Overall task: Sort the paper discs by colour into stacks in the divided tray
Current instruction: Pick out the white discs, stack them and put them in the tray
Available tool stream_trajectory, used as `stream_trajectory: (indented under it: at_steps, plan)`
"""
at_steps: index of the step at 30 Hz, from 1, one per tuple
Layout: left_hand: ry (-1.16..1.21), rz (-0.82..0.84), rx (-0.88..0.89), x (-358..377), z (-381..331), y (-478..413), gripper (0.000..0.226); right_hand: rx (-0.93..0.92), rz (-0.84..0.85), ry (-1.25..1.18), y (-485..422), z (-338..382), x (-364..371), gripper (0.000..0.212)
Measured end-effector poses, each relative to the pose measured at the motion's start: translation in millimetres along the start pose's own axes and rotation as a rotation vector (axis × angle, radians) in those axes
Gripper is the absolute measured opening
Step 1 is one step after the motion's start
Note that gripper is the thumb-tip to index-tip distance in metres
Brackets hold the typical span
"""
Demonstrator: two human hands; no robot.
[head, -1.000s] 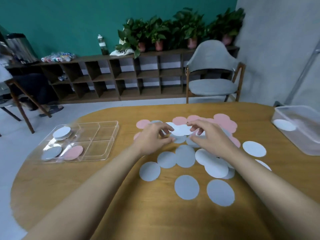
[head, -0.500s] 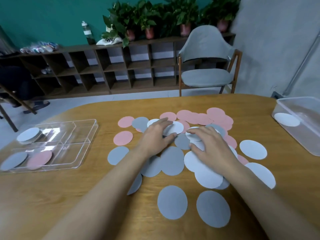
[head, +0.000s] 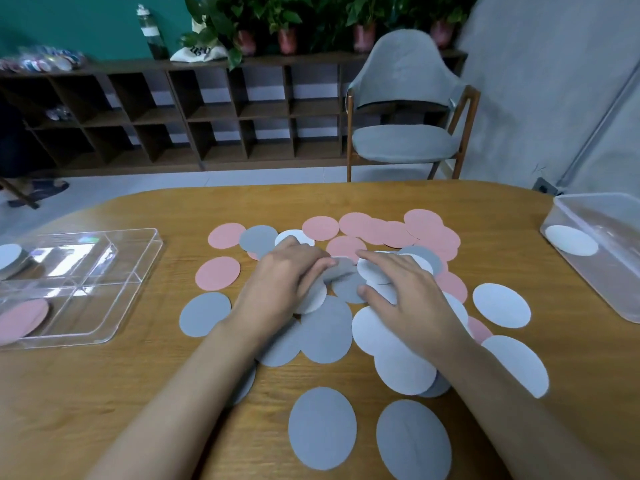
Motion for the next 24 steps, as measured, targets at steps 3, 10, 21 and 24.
stream_trajectory:
  at_steps: [3, 10, 21, 24]
  plan:
    - [0.099, -0.128, -0.007, -13.5, -7.3, -2.6, 0.022, 0.015, -0.015, -0.136, 1.5, 5.3, -1.5, 0.037]
    - [0.224, 0.044, -0.156, -1.2, 10.9, 8.8, 0.028, 0.148, -0.090, -0.295, 4.4, -0.3, -5.3, 0.017]
    - [0.074, 0.238, -0.290, -9.0, 34.9, 37.3, 0.066, 0.218, -0.137, -0.315, 7.8, -2.0, -8.9, 0.021]
    - [0.180, 0.208, -0.330, -11.1, 35.9, 36.5, 0.064, 0.228, -0.138, -0.316, 9.2, 0.2, -10.2, 0.022]
Point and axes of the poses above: each hand's wrist, its own y-axis away from the middle knuckle, its own x-axis out of the palm, z = x × y, the point moved 8 cm from there along -y, towards the middle knuckle, and after that the axes turned 3 degrees about x, right-handed, at the moved point
